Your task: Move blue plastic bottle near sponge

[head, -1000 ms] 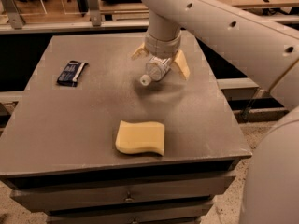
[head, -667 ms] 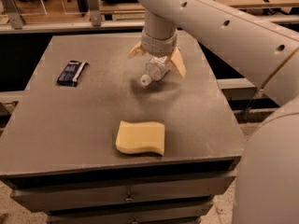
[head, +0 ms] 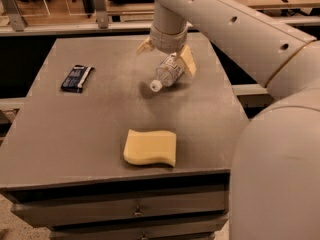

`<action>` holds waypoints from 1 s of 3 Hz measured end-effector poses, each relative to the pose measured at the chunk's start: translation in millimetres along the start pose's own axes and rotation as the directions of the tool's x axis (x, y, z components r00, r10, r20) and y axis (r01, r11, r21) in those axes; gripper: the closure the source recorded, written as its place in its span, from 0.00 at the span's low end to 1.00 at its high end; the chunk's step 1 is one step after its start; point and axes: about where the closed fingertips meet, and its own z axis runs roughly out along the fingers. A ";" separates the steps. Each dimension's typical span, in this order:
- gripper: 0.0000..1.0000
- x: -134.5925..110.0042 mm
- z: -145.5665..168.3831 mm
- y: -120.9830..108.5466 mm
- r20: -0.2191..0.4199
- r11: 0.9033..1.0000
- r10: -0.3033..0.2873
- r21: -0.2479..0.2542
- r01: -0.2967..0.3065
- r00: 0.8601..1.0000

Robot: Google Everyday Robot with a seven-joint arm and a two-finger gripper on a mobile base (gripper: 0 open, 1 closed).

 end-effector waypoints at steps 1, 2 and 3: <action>0.18 17.1 4.0 -5.7 -0.014 1.000 0.010 0.005 -0.010 1.000; 0.41 25.7 3.3 -3.1 -0.021 1.000 0.015 0.012 -0.015 1.000; 0.64 32.0 -0.4 4.5 -0.028 1.000 0.024 0.018 -0.023 0.999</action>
Offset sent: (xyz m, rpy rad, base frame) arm 0.0281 -0.0211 0.0125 0.0116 -0.0390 -0.0231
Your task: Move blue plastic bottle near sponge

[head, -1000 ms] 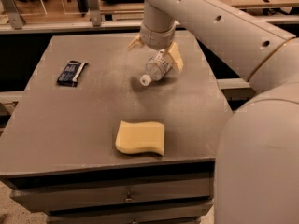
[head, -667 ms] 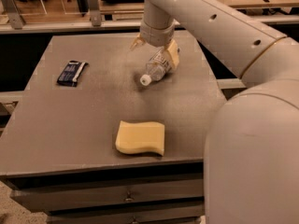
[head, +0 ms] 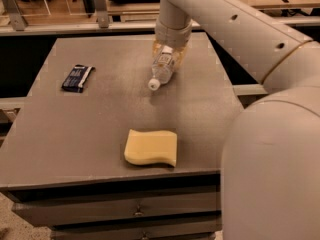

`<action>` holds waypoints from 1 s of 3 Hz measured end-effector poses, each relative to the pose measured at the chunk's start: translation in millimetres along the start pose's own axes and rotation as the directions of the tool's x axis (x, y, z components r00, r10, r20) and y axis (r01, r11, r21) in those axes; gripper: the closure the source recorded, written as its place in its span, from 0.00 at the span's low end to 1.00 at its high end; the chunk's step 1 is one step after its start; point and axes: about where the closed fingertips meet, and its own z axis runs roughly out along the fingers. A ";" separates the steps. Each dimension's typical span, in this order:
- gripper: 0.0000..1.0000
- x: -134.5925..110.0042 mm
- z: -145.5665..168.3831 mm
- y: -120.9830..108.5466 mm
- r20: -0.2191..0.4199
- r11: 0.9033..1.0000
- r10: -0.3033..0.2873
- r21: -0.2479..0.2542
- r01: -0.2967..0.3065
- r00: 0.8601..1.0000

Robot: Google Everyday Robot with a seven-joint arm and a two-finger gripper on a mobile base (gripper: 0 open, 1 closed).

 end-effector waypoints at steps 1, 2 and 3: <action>0.87 5.3 -22.5 23.0 -0.007 1.000 0.008 0.020 -0.008 1.000; 1.00 10.2 -54.2 49.3 0.012 0.998 0.028 0.055 -0.028 1.000; 1.00 2.3 -97.4 87.4 0.074 0.998 0.015 0.068 -0.020 0.997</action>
Offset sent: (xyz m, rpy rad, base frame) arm -0.0596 -0.0941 0.0938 0.1505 -0.0004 -0.0253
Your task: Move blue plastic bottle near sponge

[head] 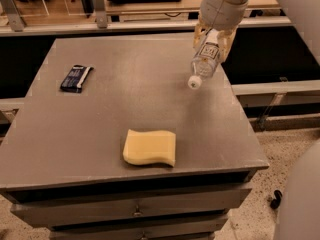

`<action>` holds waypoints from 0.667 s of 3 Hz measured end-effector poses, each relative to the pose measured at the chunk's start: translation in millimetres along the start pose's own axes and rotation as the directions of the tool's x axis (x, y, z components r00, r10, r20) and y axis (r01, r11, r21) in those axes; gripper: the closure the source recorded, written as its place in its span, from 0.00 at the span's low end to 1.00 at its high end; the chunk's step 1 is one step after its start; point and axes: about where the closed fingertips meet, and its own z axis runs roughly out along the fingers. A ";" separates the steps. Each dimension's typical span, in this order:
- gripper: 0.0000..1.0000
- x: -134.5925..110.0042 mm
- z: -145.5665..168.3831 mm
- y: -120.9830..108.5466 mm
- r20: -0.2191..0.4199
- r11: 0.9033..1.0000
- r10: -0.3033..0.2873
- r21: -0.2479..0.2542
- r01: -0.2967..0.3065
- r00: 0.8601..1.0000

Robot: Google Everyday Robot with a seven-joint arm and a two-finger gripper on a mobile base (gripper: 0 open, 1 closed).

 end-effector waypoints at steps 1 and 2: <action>1.00 -10.1 -22.7 12.8 0.018 0.999 -0.052 -0.017 0.052 0.999; 1.00 -10.7 -22.3 13.1 0.020 0.998 -0.057 -0.020 0.057 0.998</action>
Offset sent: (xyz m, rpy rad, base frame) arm -0.0178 -0.0086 0.0140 -0.0191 0.0142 0.0436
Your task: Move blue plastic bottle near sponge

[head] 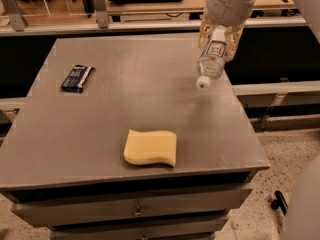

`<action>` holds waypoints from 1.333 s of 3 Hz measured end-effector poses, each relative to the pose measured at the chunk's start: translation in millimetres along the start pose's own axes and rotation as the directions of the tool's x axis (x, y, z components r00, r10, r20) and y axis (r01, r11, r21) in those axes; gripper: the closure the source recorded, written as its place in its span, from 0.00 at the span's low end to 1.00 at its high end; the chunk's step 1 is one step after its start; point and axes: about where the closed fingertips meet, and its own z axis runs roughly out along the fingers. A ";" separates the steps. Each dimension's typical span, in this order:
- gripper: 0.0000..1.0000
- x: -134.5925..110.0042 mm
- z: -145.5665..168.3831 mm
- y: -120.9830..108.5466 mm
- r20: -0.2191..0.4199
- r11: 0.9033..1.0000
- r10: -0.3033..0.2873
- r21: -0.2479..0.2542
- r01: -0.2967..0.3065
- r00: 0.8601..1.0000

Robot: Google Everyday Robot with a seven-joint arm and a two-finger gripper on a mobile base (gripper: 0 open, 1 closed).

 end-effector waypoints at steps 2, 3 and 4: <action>1.00 -65.9 -24.2 -8.9 -0.056 0.984 -0.151 0.088 0.156 0.987; 1.00 -136.9 -42.3 20.5 -0.022 0.966 -0.209 0.149 0.210 0.978; 1.00 -153.8 -23.6 57.1 0.034 0.980 -0.171 0.111 0.166 0.985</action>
Offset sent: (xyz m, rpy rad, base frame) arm -0.1973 -0.0148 -0.0370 0.1020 -0.0725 0.1873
